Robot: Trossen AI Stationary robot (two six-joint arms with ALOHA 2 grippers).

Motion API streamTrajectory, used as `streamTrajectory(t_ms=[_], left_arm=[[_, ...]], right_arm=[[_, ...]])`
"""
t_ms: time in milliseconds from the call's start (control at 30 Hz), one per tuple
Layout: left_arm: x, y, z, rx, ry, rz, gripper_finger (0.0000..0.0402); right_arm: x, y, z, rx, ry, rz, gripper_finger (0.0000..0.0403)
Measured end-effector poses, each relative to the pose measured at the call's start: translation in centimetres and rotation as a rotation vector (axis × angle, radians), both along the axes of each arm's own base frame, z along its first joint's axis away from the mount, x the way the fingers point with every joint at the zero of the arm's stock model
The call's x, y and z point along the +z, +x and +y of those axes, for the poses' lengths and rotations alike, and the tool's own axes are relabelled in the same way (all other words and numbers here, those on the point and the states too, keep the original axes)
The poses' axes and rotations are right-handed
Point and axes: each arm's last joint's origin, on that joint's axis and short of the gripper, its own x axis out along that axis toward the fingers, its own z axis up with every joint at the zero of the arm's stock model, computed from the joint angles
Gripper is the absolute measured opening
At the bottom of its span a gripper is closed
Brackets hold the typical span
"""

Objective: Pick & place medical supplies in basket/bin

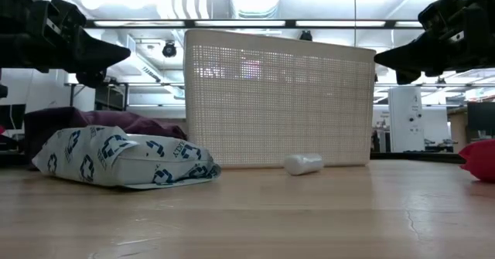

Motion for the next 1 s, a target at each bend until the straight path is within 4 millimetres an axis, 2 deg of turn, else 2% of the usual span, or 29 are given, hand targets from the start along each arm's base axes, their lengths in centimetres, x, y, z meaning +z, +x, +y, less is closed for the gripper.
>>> streamTrajectory(t_ms=[267, 333, 467, 600, 700, 867, 1000], left_arm=[[0.0, 0.0, 0.0, 0.000, 0.000, 0.000, 0.0000], [0.0, 0.0, 0.0, 0.000, 0.000, 0.000, 0.0000], [0.0, 0.0, 0.0, 0.000, 0.000, 0.000, 0.0000], [0.0, 0.0, 0.0, 0.000, 0.000, 0.000, 0.0000], [0.0, 0.0, 0.0, 0.000, 0.000, 0.000, 0.0000], [0.0, 0.0, 0.0, 0.000, 0.000, 0.000, 0.0000], [0.1, 0.0, 0.0, -0.002, 0.003, -0.010, 0.0000]], right_arm=[[0.2, 0.0, 0.0, 0.000, 0.001, -0.022, 0.0009], [0.3, 0.0, 0.1, 0.024, 0.119, -0.036, 0.0009], [0.8, 0.0, 0.3, 0.092, 0.503, -0.093, 0.0009], [1.1, 0.0, 0.0, 0.004, 0.630, -0.160, 0.0009], [1.1, 0.0, -0.2, -0.037, 0.817, -0.199, 0.0009], [1.1, 0.0, -0.1, -0.033, 0.873, -0.198, 0.0009], [1.1, 0.0, -0.3, -0.095, 0.947, -0.239, 0.0016]])
